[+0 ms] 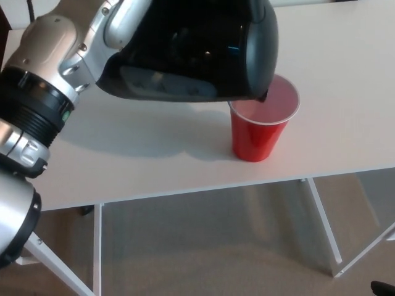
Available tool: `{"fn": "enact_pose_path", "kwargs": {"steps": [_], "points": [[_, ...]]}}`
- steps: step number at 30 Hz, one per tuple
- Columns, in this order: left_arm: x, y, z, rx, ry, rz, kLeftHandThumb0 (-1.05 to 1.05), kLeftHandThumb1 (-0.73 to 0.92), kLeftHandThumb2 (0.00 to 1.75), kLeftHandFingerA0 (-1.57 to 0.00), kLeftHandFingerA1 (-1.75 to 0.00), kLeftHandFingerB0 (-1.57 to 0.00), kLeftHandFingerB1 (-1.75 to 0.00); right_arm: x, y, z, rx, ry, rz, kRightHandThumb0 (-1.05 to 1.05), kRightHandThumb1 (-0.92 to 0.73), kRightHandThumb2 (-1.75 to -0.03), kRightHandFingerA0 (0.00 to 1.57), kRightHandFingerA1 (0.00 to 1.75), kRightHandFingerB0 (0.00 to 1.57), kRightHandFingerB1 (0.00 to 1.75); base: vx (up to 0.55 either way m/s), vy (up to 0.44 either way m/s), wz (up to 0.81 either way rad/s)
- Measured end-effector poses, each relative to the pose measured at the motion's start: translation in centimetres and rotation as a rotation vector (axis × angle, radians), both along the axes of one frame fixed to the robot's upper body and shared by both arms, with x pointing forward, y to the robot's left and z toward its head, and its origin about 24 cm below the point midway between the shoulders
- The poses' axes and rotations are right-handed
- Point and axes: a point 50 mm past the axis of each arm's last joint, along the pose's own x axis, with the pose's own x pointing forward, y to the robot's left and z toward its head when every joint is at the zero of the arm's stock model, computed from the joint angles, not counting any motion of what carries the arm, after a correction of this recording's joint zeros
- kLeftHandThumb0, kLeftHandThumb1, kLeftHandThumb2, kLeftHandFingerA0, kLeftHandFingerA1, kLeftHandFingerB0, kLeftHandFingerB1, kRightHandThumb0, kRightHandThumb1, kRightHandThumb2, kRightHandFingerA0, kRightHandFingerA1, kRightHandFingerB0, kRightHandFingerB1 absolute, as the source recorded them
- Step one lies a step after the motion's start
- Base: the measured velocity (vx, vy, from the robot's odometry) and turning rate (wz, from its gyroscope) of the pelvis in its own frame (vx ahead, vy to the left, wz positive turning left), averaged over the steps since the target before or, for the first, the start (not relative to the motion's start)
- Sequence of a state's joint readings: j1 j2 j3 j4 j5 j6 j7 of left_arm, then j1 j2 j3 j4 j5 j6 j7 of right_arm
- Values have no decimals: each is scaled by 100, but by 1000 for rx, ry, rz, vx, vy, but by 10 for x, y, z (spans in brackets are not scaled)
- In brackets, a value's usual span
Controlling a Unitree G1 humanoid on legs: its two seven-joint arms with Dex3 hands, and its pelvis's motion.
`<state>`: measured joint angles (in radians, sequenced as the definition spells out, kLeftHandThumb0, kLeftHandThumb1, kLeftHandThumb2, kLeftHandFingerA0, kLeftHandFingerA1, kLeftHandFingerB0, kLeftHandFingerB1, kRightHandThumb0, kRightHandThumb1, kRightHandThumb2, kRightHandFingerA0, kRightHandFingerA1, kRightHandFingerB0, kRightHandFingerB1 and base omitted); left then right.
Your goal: The robot walk towards a table in front and uses its left hand to pick up the pot from the base and pour water to the cup on the right hand side
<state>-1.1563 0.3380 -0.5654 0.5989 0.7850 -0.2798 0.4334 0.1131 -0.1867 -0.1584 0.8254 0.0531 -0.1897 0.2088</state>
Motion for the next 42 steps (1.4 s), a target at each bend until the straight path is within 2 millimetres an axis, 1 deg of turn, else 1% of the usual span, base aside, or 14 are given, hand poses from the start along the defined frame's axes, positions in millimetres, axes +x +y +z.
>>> {"fn": "enact_pose_path", "kwargs": {"steps": [2, 3, 7, 8, 11, 12, 14, 23, 27, 30, 31, 37, 39, 42], "points": [[-1, -2, 1, 21, -26, -18, -22, 54, 58, -87, -175, -73, -150, 1, -1, 1, -5, -2, 0, -21, -58, -57, 47, 41, 32, 35, 0, 0, 0], [-1, -3, 1, 29, -37, -25, -22, 55, 57, -88, -175, -77, -140, 1, -1, 1, -6, -3, 1, -23, -57, -57, 48, 41, 33, 35, 0, 0, 0], [-2, -4, 0, 46, -73, -43, -22, 55, 57, -86, -175, -77, -139, 2, -1, 1, -8, -4, 3, -23, -57, -57, 49, 41, 33, 35, 0, 0, 0], [-2, -4, 0, 50, -78, -47, -23, 57, 58, -85, -175, -73, -150, 2, -1, 1, -9, -4, 4, -22, -57, -57, 50, 41, 33, 35, 0, 0, 0], [-3, -6, -1, 56, -93, -63, -20, 55, 58, -85, -175, -73, -145, 2, -1, 1, -10, -5, 7, -23, -57, -57, 47, 41, 33, 35, 0, 0, 0], [-4, -7, -1, 62, -99, -68, -18, 55, 56, -85, -175, -70, -154, 2, -1, 1, -10, -6, 8, -23, -57, -57, 48, 41, 33, 35, 0, 0, 0], [-4, -8, -2, 68, -106, -76, -18, 55, 56, -85, -175, -69, -157, 1, -1, 1, -11, -6, 9, -23, -57, -57, 49, 41, 34, 35, 0, 0, 0], [-5, -9, -3, 81, -123, -92, -18, 55, 56, -86, -175, -72, -151, 1, -1, 2, -15, -8, 12, -22, -57, -57, 49, 41, 34, 35, 0, 0, 0], [-4, -8, -2, 78, -128, -90, -22, 57, 57, -86, -175, -63, -165, 3, -1, 4, -19, -18, 18, -22, -57, -57, 51, 42, 34, 35, 0, 0, 0], [-5, -8, 3, -5, -107, -90, -17, 59, 55, -85, -175, -58, -173, 4, -1, 4, -20, -22, 23, -22, -57, -57, 51, 41, 34, 35, 0, 0, 0], [-5, -8, 5, -34, -96, -92, -9, 61, 54, -78, -175, -53, -175, 4, 0, 5, -20, -22, 25, -23, -58, -57, 49, 40, 34, 35, 0, 0, 0], [-3, -10, 11, -239, -14, -92, -11, 59, 54, -79, -175, -58, -175, 5, 1, 5, -19, -23, 33, -22, -58, -57, 49, 40, 34, 35, 0, 0, 0], [-2, -8, 15, -299, 7, -80, -15, 59, 54, -87, -175, -60, -175, 5, 1, 4, -19, -23, 34, -23, -59, -57, 48, 40, 33, 34, 0, 0, 0], [2, 2, 21, -402, 41, -50, -16, 61, 55, -80, -175, -55, -175, 5, 2, 4, -19, -22, 36, -22, -59, -57, 47, 40, 33, 35, 0, 0, 0]]}}
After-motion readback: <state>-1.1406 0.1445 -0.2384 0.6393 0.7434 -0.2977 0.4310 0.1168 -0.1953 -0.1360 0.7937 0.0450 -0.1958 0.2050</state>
